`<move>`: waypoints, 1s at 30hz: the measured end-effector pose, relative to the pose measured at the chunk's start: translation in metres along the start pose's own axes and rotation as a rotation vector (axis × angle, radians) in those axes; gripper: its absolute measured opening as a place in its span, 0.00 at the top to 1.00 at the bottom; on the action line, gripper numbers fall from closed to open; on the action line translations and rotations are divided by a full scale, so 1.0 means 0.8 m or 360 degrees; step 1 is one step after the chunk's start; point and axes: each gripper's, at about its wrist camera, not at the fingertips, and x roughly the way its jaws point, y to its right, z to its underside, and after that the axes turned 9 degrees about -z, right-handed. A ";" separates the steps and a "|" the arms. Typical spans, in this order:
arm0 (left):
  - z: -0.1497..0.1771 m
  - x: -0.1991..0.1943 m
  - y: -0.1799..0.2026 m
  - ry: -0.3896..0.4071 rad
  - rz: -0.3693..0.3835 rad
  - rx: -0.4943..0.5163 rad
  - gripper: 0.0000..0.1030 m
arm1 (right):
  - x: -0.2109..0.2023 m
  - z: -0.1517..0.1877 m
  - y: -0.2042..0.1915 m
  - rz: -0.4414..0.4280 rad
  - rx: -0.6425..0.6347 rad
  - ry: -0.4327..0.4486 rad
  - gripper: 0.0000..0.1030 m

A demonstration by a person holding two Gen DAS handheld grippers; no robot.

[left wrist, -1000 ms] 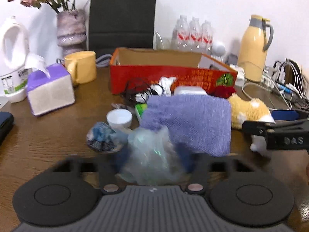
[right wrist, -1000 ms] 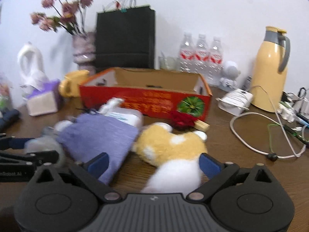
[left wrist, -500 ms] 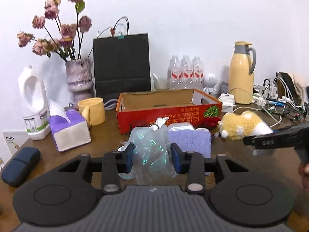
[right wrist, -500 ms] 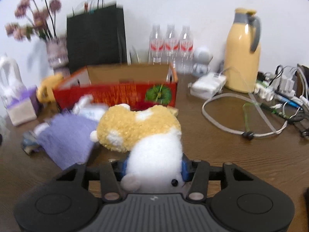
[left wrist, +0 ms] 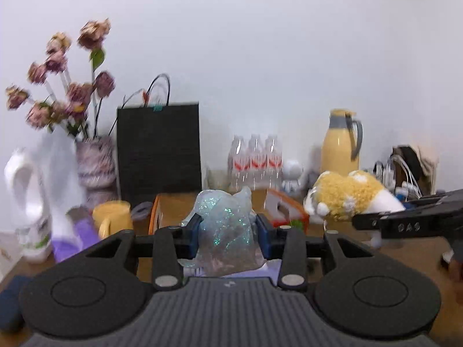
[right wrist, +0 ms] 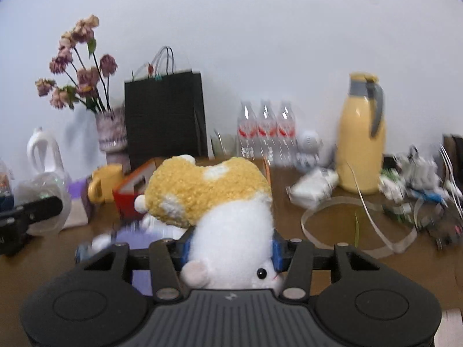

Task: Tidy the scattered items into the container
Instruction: 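Carry the plastic bag and plush toy into the cardboard box and open both grippers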

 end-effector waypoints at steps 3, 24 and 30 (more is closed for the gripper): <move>-0.034 0.053 -0.002 0.0044 -0.0024 0.0028 0.62 | 0.041 -0.043 0.008 -0.0021 -0.0013 0.0036 0.54; -0.035 0.545 -0.022 -0.1045 -0.0128 0.0080 0.61 | 0.475 -0.145 0.105 0.0003 0.0069 -0.0926 0.53; -0.007 0.575 -0.004 -0.1153 -0.0116 0.0139 0.55 | 0.516 -0.113 0.089 0.0051 0.0002 -0.1026 0.53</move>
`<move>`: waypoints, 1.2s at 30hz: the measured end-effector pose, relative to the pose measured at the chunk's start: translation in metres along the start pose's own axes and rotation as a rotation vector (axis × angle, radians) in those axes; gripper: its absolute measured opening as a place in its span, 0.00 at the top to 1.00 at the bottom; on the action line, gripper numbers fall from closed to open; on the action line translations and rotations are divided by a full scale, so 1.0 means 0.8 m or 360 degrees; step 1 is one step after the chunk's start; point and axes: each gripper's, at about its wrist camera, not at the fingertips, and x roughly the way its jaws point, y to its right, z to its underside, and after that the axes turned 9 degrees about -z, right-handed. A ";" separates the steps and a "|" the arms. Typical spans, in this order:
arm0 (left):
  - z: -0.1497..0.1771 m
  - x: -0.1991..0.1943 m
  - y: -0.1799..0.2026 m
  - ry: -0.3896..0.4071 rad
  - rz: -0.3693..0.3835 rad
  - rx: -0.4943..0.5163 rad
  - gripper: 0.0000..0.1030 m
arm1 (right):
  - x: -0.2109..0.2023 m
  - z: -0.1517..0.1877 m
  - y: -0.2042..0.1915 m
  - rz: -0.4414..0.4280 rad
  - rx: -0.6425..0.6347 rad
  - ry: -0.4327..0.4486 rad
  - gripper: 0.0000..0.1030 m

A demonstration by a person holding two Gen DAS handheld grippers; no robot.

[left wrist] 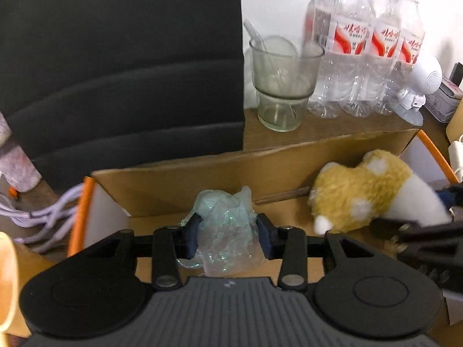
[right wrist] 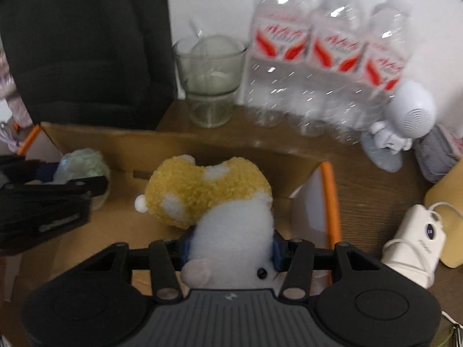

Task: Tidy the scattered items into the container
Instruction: 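Carry the plastic bag and plush toy into the cardboard box and open both grippers, then withdraw both grippers from the box back toward the table items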

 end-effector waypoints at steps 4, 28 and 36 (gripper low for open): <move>0.006 -0.006 0.001 0.0033 -0.0009 0.0032 0.45 | 0.011 -0.001 0.002 0.0065 -0.0008 -0.0009 0.53; 0.025 -0.255 -0.093 0.0075 -0.0023 -0.0379 0.01 | -0.254 0.044 -0.037 -0.0134 0.0041 0.0420 0.09; 0.154 -0.305 -0.078 0.0946 -0.0033 -0.0395 0.00 | -0.265 0.170 -0.054 -0.0313 -0.0044 0.1102 0.08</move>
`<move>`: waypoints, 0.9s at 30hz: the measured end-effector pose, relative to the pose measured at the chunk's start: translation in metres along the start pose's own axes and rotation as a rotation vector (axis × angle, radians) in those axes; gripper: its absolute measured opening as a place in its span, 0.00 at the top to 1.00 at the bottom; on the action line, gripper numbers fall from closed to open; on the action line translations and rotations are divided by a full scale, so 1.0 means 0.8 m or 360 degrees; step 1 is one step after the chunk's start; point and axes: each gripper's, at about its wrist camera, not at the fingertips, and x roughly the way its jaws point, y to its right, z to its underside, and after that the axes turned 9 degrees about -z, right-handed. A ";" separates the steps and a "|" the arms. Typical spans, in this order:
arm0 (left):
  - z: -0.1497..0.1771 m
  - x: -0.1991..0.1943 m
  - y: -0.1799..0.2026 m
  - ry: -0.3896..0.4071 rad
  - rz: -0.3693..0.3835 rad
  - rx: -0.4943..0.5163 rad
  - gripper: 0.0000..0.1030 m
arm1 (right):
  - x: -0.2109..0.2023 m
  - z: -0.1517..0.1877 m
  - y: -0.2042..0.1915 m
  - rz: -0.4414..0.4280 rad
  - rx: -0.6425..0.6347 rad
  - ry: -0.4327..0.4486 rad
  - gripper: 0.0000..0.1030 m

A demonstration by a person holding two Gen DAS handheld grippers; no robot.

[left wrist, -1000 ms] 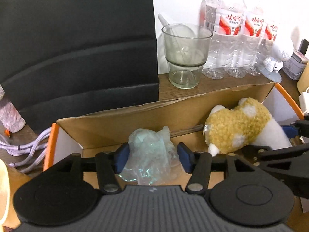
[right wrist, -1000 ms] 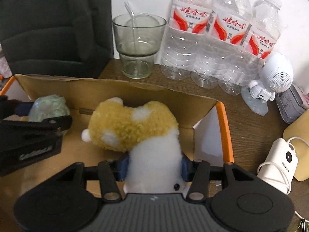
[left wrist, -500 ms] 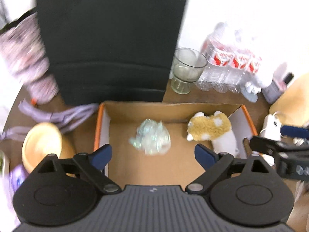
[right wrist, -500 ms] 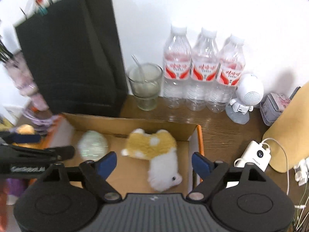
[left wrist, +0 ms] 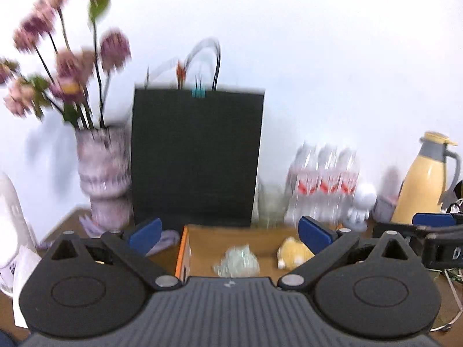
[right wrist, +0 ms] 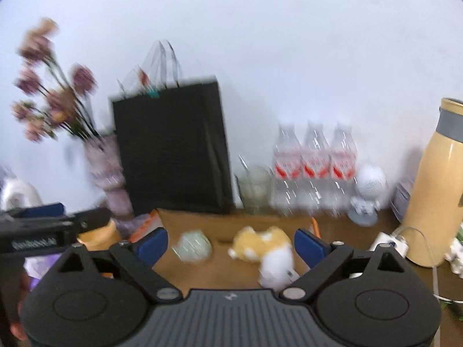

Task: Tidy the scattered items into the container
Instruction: 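Withdraw both grippers from the box back toward the table items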

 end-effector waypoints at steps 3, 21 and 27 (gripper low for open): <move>0.017 -0.010 0.004 0.0058 -0.0019 0.0023 0.00 | -0.009 0.021 -0.008 0.0036 -0.0053 0.0094 0.08; 0.219 -0.186 -0.102 -0.0426 0.0143 -0.0045 0.00 | -0.202 0.201 -0.054 -0.0034 -0.0111 -0.0142 0.02; 0.211 -0.114 -0.105 -0.0522 0.0043 -0.0063 0.00 | -0.141 0.210 -0.047 -0.0147 0.0044 -0.0338 0.06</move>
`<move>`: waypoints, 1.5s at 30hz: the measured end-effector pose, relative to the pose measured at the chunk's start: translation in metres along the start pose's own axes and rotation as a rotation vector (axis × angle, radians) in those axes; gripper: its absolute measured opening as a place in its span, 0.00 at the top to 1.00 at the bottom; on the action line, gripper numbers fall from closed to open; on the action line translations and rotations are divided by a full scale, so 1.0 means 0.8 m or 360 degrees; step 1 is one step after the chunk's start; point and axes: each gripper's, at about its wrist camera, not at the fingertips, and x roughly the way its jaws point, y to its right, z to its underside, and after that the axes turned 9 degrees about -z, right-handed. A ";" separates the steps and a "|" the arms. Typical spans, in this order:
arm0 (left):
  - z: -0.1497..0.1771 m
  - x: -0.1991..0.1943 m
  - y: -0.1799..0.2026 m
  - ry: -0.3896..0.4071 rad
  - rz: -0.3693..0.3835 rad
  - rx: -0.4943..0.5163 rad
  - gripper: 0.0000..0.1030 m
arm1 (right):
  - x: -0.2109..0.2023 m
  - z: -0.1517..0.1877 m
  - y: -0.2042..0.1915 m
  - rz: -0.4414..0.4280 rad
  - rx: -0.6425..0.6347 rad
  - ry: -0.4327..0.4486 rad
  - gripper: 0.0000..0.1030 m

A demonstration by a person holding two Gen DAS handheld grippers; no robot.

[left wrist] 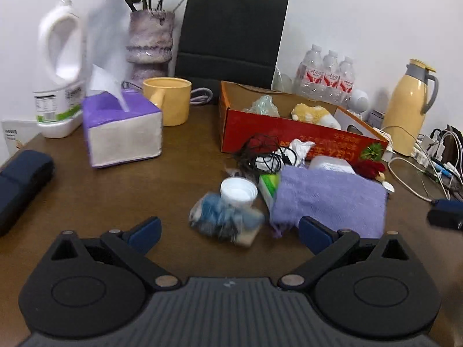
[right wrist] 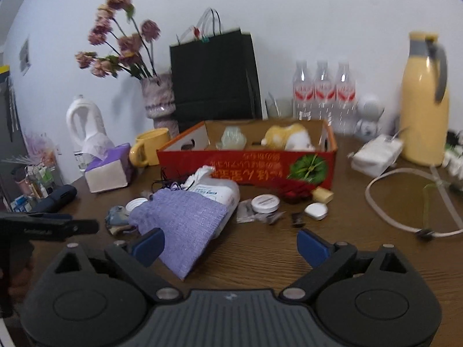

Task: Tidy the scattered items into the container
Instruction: 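Withdraw both grippers from the box back toward the table items, then grasp the blue-wrapped packet with the left gripper while the right grasps the purple pouch, then carry the packet and purple pouch into the box and release both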

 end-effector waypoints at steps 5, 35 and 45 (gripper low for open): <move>-0.009 0.042 0.005 -0.0088 -0.0114 0.0048 0.01 | 0.043 -0.004 -0.011 0.0026 0.0030 -0.0091 0.09; -0.010 -0.084 -0.002 0.0262 -0.0002 0.0022 0.86 | -0.031 -0.049 -0.094 -0.0010 -0.0223 0.0367 0.98; 0.008 -0.144 0.035 0.0362 0.0130 0.0090 0.86 | -0.104 -0.041 -0.104 0.0108 -0.0285 0.0455 0.98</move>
